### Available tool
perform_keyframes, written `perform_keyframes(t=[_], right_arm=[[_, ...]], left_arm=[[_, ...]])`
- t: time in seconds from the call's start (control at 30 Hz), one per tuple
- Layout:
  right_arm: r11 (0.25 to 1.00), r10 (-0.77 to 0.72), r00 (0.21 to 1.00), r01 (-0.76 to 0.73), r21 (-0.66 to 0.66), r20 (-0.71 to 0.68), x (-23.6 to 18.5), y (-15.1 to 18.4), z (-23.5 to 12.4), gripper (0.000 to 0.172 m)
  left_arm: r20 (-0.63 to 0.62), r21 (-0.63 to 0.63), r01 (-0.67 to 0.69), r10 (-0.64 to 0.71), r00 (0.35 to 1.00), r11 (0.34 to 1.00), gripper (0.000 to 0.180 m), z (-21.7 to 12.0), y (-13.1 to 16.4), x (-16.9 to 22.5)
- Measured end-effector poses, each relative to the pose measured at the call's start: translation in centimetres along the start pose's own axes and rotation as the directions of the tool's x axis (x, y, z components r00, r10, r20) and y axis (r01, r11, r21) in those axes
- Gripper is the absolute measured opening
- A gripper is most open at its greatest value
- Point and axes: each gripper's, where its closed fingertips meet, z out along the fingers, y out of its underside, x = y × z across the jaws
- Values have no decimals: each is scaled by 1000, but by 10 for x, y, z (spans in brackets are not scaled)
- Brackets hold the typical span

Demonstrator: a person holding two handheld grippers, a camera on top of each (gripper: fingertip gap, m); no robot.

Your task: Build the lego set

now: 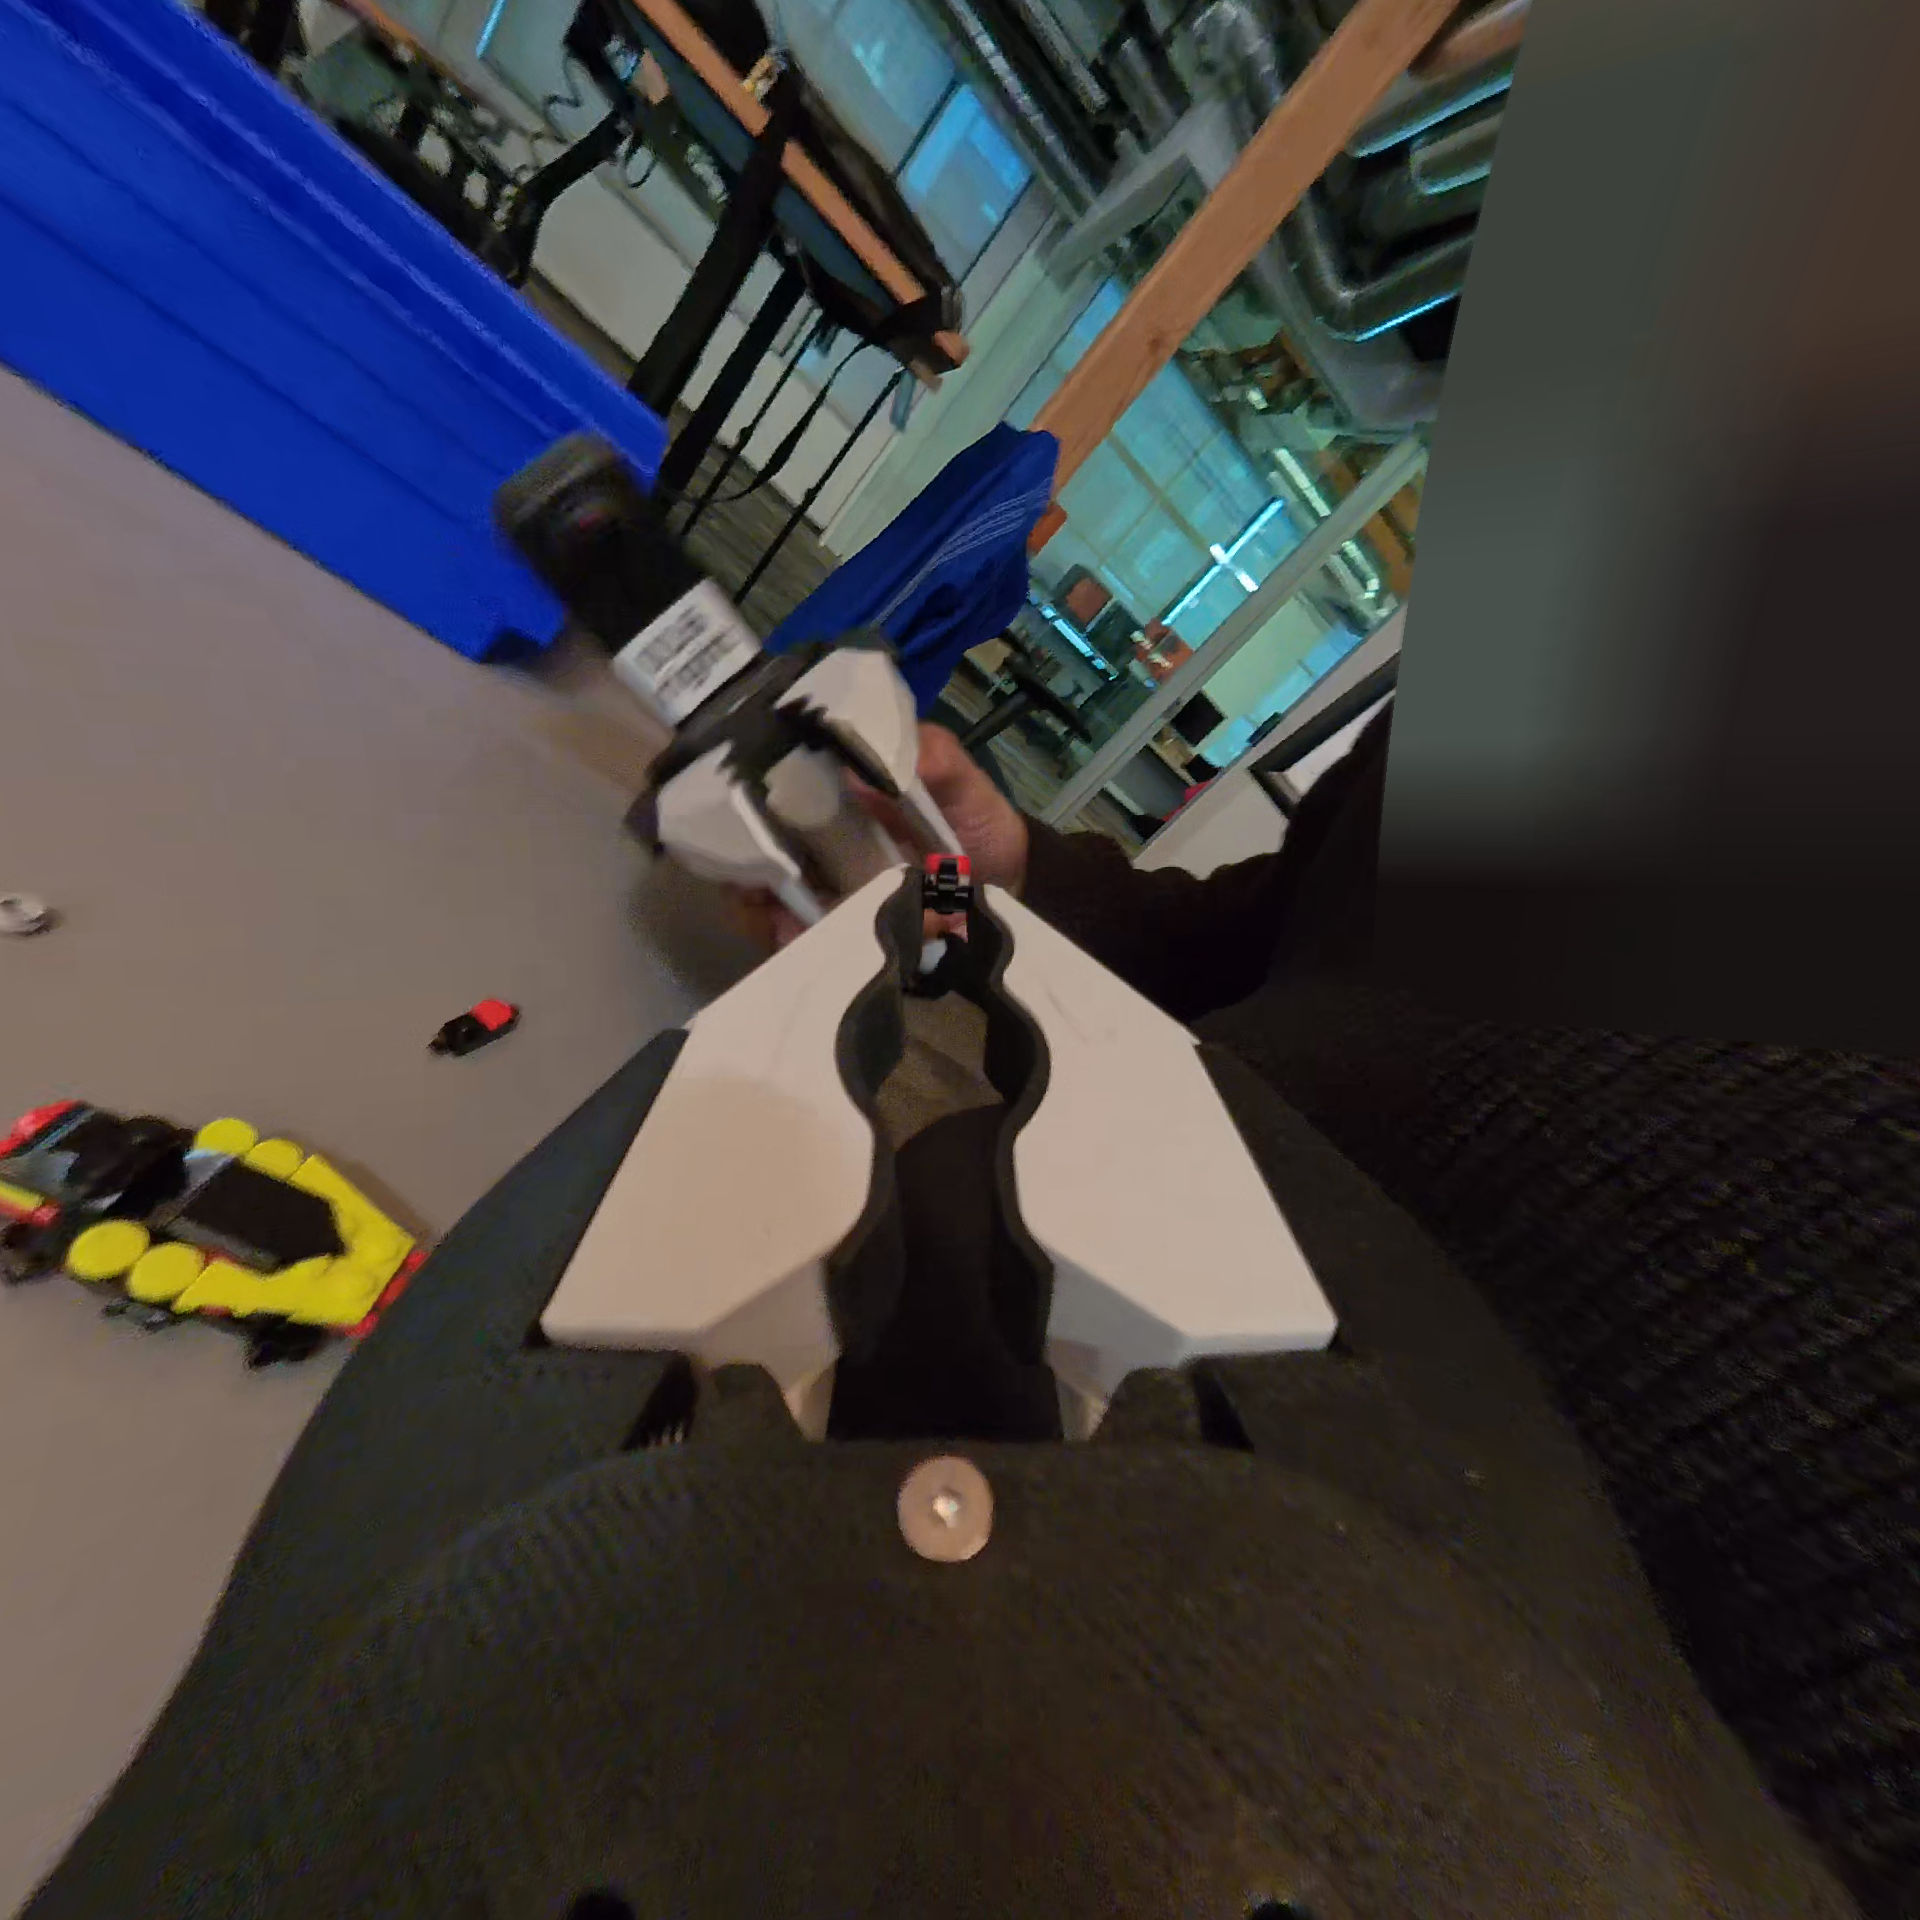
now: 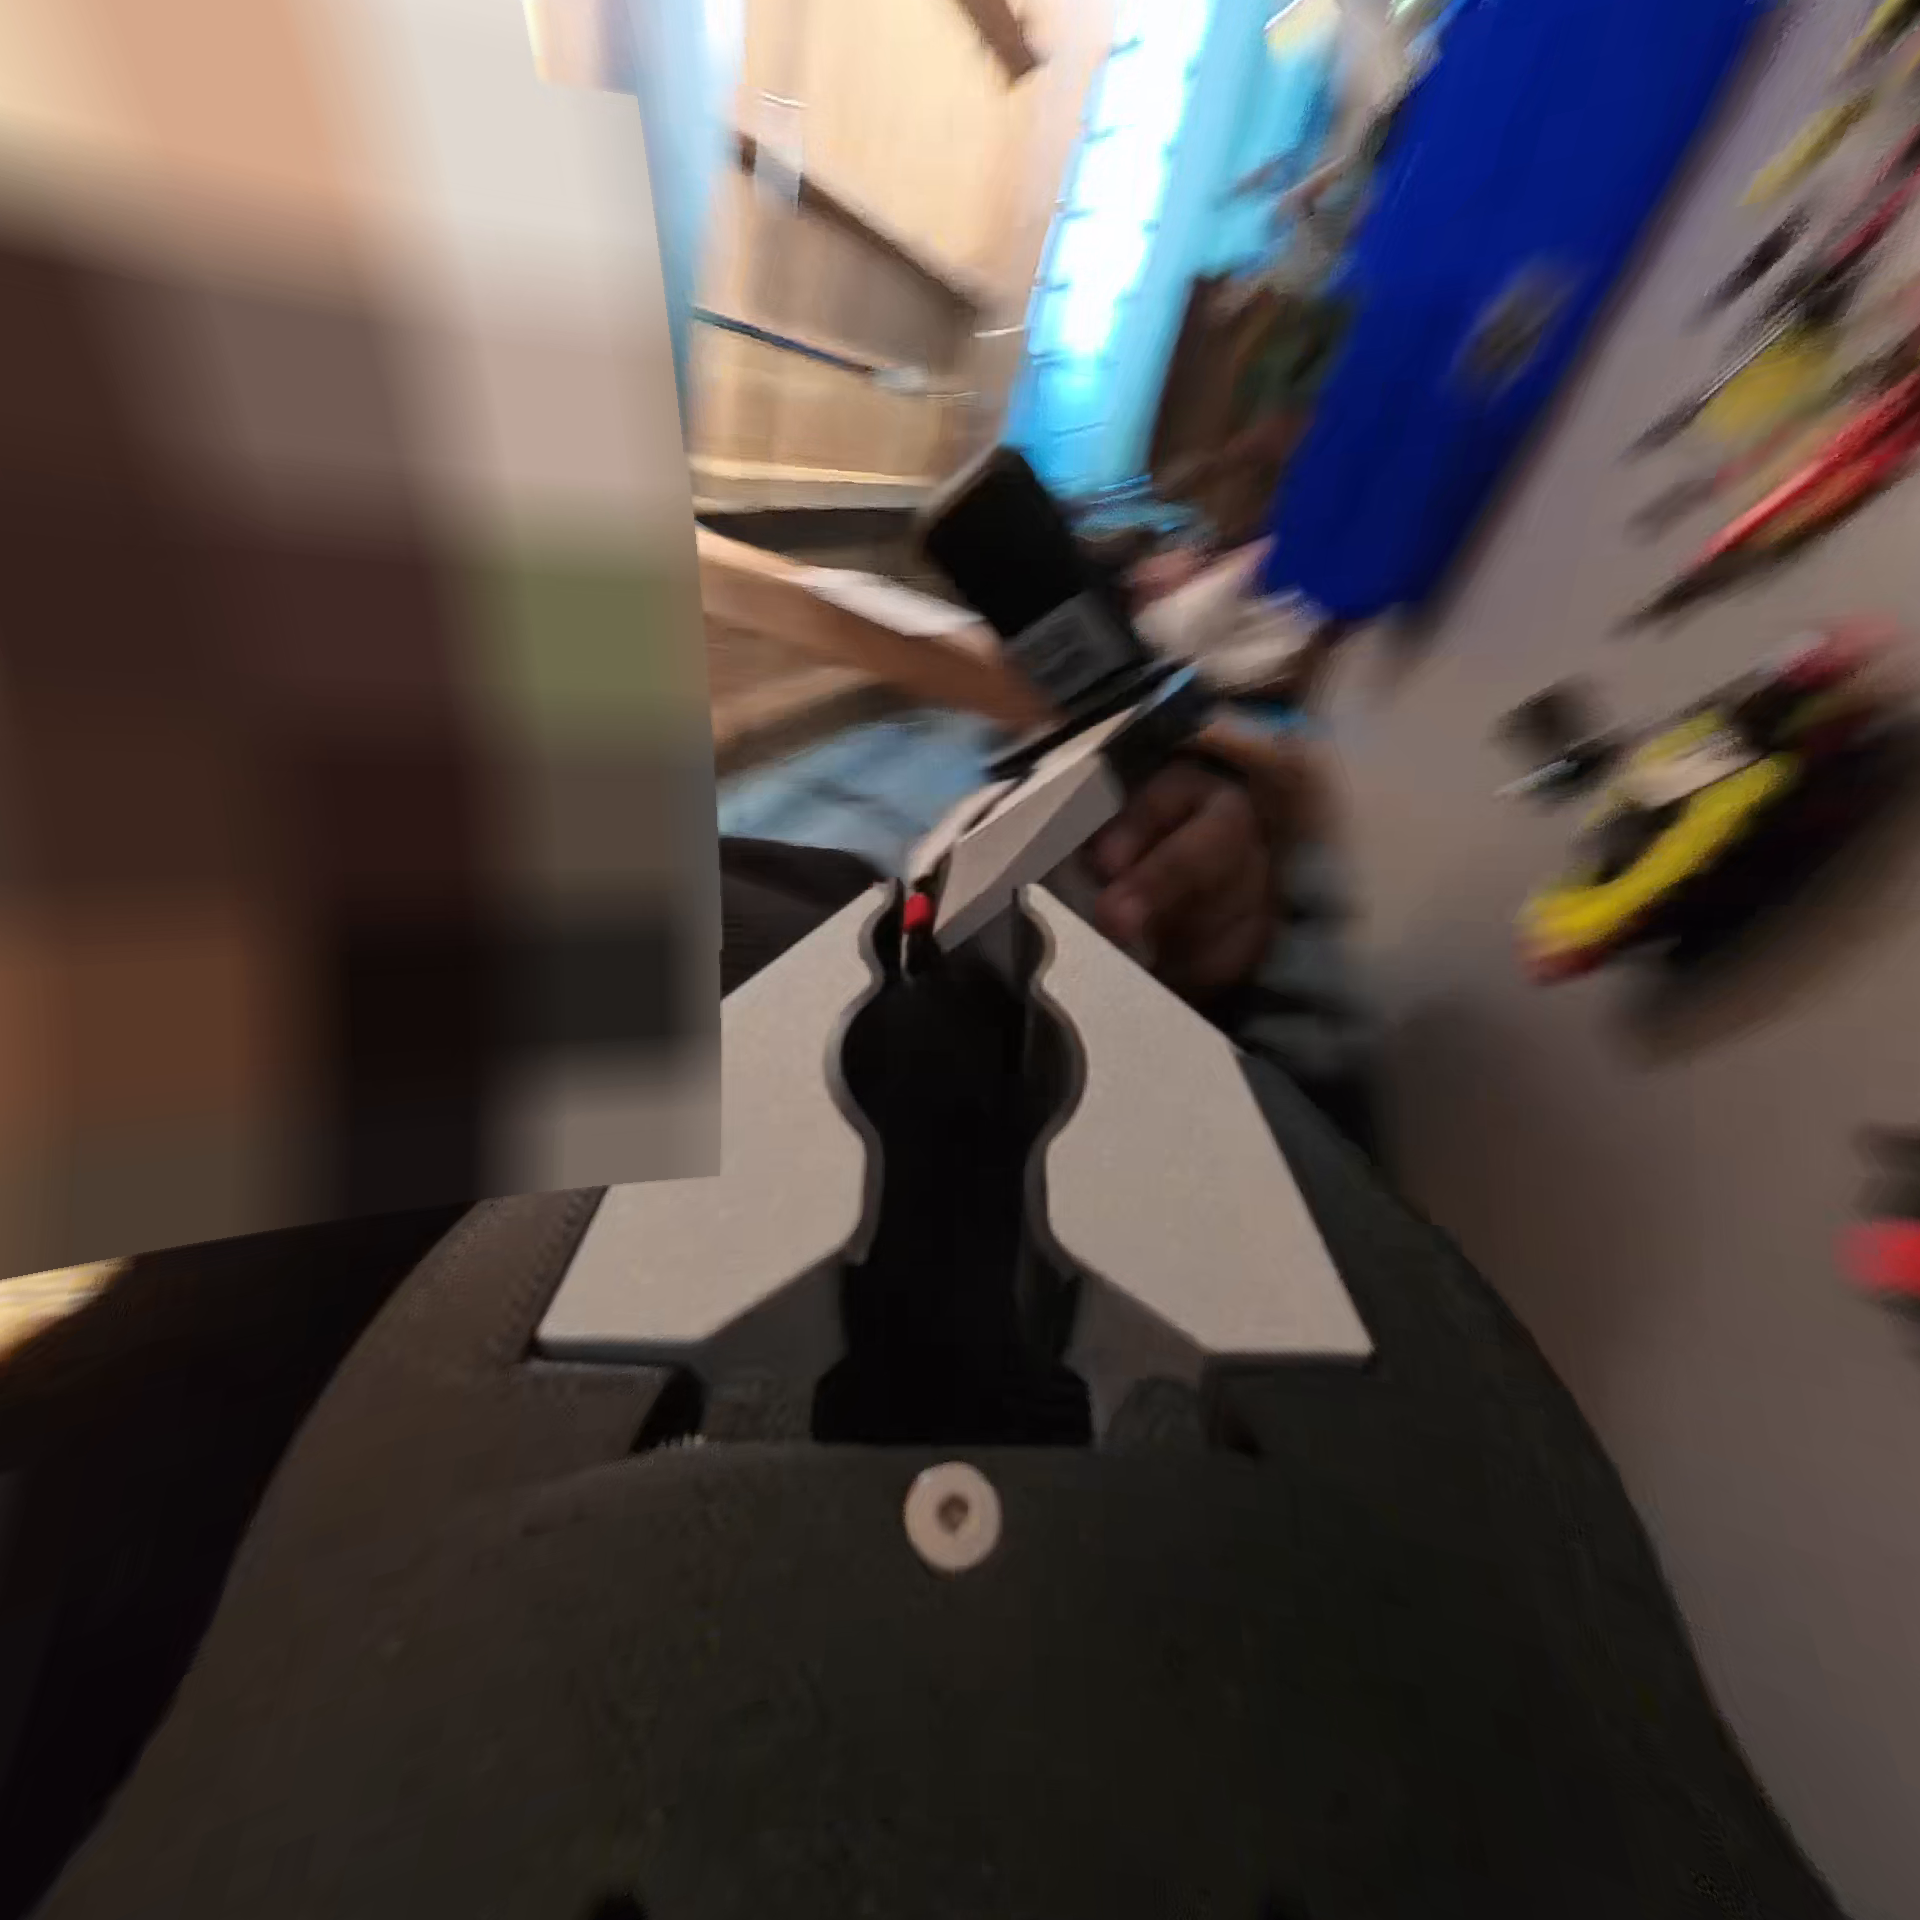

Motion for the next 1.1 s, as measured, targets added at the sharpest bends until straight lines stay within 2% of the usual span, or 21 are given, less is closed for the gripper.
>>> perform_keyframes(t=[0.03,0.1,0.17,0.23,0.3,0.43,0.5,0.57,0.73,0.9,1.1], right_arm=[[993,-117,990,116,-17,-80,2,-3,-4,18],[930,-368,907,355,-96,-204,3,-4,-6,19],[810,-586,766,549,-207,-264,4,0,-5,20],[706,-708,642,625,-332,-294,12,7,-5,16],[667,-742,601,615,-420,-297,22,17,-5,17],[707,-695,671,573,-415,-258,22,25,-1,20],[721,-673,703,554,-416,-229,21,30,1,16],[711,-678,699,546,-444,-227,24,34,1,10],[714,-671,709,539,-447,-217,24,37,1,9],[689,-703,672,565,-454,-232,25,33,1,5],[696,-701,667,566,-443,-250,25,30,1,5]], left_arm=[[24,-15,5,-4,1000,1000,4,0,3,-5],[80,-49,20,-16,997,999,5,0,8,-16],[106,-80,32,-23,994,996,5,1,14,-22],[134,-110,30,-15,991,993,5,1,18,-26],[149,-142,11,10,989,990,5,1,23,-28],[152,-211,-40,73,986,977,4,1,32,-28],[132,-229,-51,82,988,972,4,3,36,-24],[131,-246,-55,89,987,968,4,3,39,-25],[111,-256,-68,99,989,964,4,3,41,-22],[126,-225,-16,46,991,974,4,3,38,-26],[139,-207,-3,33,990,978,5,4,36,-29]])
